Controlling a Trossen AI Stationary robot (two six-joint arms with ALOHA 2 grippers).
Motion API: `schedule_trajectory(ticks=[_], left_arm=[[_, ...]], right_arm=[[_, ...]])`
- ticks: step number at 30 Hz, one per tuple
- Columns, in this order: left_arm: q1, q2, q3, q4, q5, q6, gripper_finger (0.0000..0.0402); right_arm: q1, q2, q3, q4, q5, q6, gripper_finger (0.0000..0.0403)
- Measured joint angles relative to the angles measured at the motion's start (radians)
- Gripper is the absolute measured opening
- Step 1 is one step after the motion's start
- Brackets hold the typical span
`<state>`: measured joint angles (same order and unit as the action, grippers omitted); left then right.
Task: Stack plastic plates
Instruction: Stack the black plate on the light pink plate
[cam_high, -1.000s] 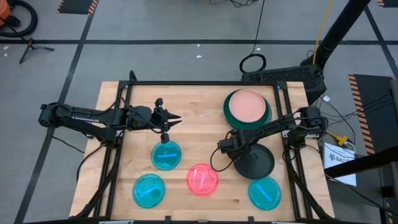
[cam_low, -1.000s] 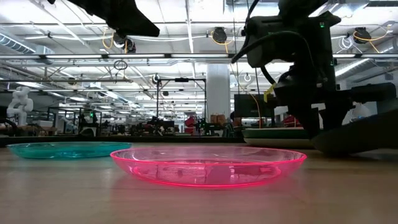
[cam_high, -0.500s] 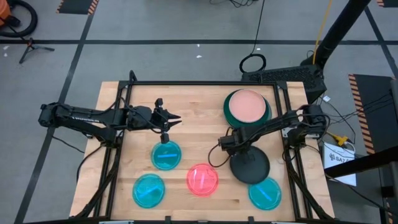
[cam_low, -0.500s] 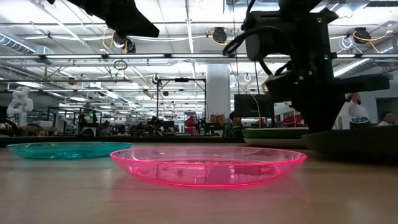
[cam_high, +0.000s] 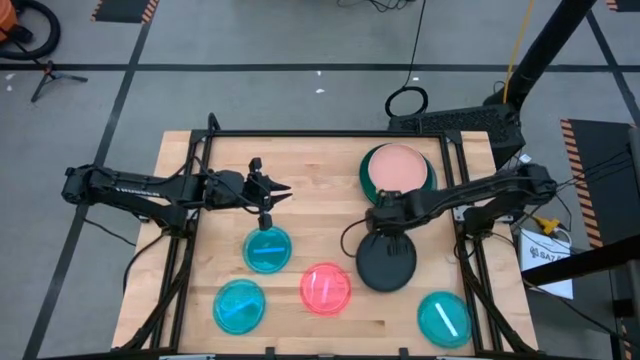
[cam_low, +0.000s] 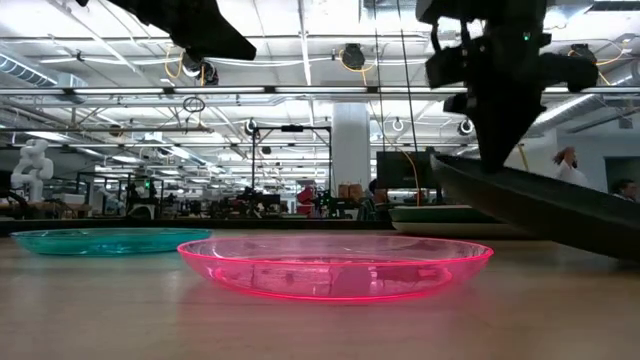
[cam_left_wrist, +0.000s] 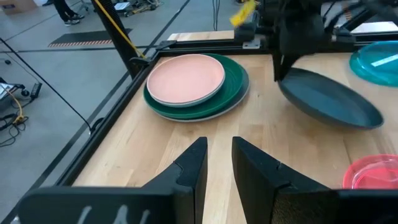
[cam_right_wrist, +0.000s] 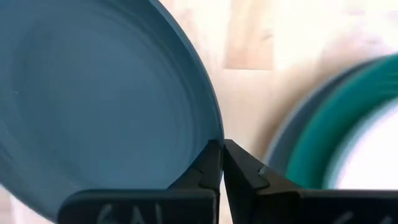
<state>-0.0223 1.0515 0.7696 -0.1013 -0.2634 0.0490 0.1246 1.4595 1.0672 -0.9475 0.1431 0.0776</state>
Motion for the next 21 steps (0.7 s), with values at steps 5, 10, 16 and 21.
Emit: schedule_trajectory(ticks=[5,10,16,21], left_arm=[[0.000,0.000,0.000,0.001,0.000,-0.006,0.0081],[0.000,0.000,0.000,0.001,0.000,-0.007,0.0081],[0.000,0.000,0.000,0.001,0.000,-0.009,0.0081],[0.000,0.000,0.000,0.005,0.000,-0.008,0.0081]], right_arm=[[-0.007,-0.079,0.000,-0.004,0.047,0.074,0.0000],[-0.022,-0.152,0.000,-0.009,0.036,0.160,0.0000],[-0.035,-0.242,0.001,-0.015,0.014,0.264,0.0000],[-0.093,-0.301,0.002,-0.016,0.018,0.361,0.0000]])
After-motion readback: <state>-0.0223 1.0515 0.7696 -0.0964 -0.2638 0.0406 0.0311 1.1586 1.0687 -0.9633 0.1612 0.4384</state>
